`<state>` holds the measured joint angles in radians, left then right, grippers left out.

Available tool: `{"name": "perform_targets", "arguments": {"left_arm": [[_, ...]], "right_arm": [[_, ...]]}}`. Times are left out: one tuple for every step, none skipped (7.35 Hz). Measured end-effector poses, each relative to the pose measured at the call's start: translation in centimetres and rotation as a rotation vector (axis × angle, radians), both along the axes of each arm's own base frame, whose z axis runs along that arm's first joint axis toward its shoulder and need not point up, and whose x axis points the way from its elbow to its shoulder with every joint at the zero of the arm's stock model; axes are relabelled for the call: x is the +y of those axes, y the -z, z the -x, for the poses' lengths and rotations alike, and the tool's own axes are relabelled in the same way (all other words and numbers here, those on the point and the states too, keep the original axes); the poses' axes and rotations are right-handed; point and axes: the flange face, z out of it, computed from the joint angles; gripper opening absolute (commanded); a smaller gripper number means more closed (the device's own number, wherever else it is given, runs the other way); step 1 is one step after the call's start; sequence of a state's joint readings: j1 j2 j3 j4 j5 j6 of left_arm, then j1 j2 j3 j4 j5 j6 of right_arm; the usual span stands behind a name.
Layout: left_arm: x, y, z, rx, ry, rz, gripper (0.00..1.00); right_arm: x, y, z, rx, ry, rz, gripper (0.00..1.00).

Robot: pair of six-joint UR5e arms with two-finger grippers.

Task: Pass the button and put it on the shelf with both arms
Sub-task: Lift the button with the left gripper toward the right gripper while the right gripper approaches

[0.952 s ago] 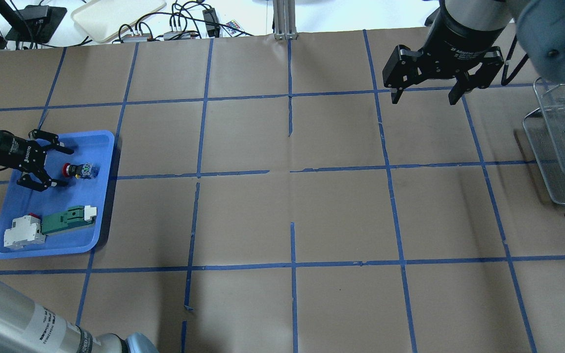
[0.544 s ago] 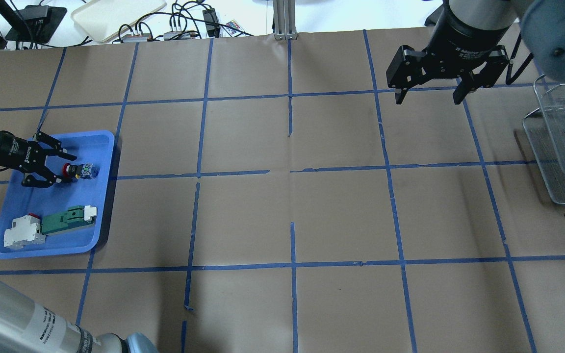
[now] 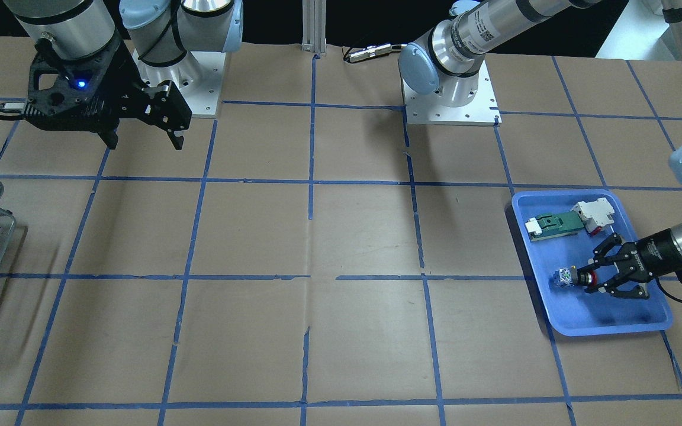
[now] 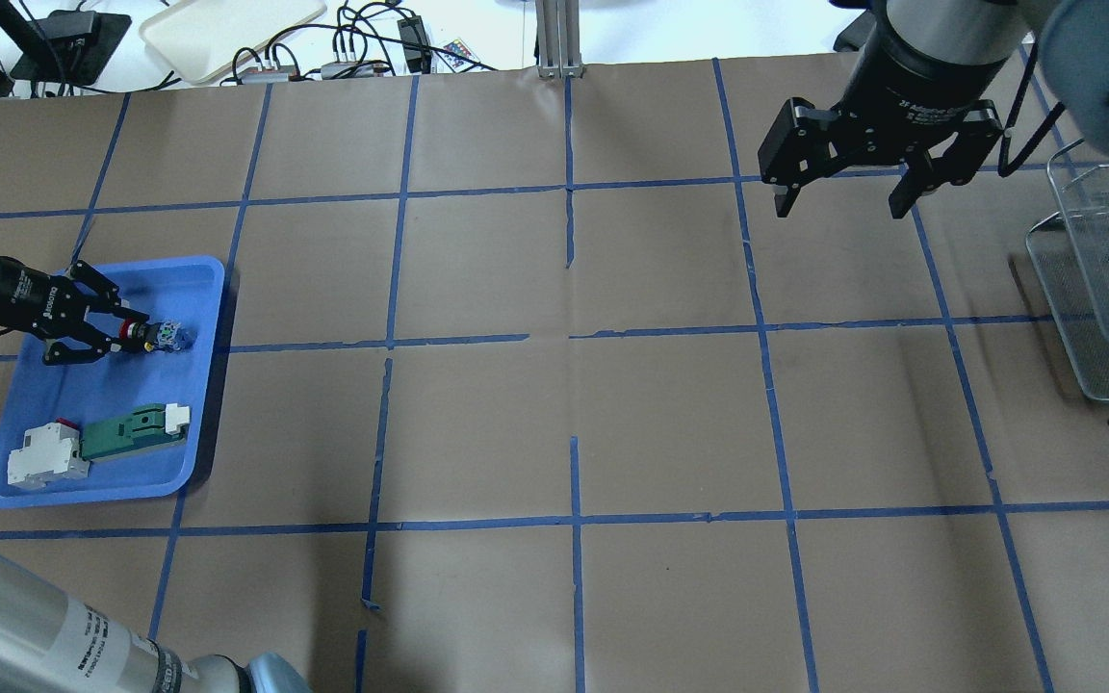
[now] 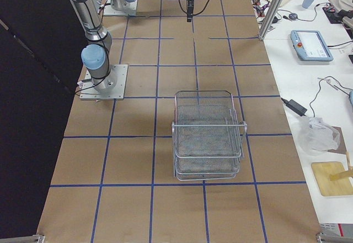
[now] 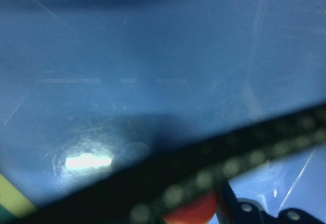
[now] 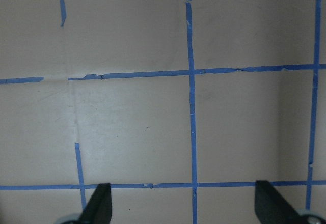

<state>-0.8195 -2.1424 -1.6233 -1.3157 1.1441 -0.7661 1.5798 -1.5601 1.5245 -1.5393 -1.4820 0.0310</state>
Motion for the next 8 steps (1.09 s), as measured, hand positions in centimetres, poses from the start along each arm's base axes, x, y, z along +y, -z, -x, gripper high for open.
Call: {"name": "perform_targets", "arguments": {"left_arm": [[-0.2,-1.3,0.2,0.000,0.001,0.014,0.00],[-0.7,-3.5,0.8,-0.007,-0.001,0.036,0.00],[-1.4,-6.2,2.4,-0.005,-0.006,0.059,0.00],[-2.7,-9.4,6.3,0.006,-0.007,0.082,0.00],[-3.8,-12.6,11.5,0.008,-0.009,0.080,0.00],[-4.6,-15.5,17.7,0.006,-0.017,0.061,0.00],[-4.8,-18.0,23.8,0.006,-0.026,0.038,0.00],[-4.5,-19.9,30.2,0.003,-0.030,0.017,0.00]], "right_arm": [[-0.7,-0.1,-0.6,-0.052,-0.030,0.024,1.00],[-1.2,-0.4,-1.1,-0.089,-0.070,0.061,1.00],[-1.4,-0.6,-1.3,-0.102,-0.127,0.086,1.00],[-1.3,-0.8,-1.5,-0.105,-0.233,0.110,1.00],[-1.1,-1.0,-1.7,-0.104,-0.363,0.135,1.00],[-0.9,-1.3,-1.9,-0.103,-0.498,0.161,1.00],[-0.6,-1.8,-2.1,-0.113,-0.626,0.193,1.00],[-0.2,-2.3,-2.4,-0.132,-0.751,0.231,1.00]]}}
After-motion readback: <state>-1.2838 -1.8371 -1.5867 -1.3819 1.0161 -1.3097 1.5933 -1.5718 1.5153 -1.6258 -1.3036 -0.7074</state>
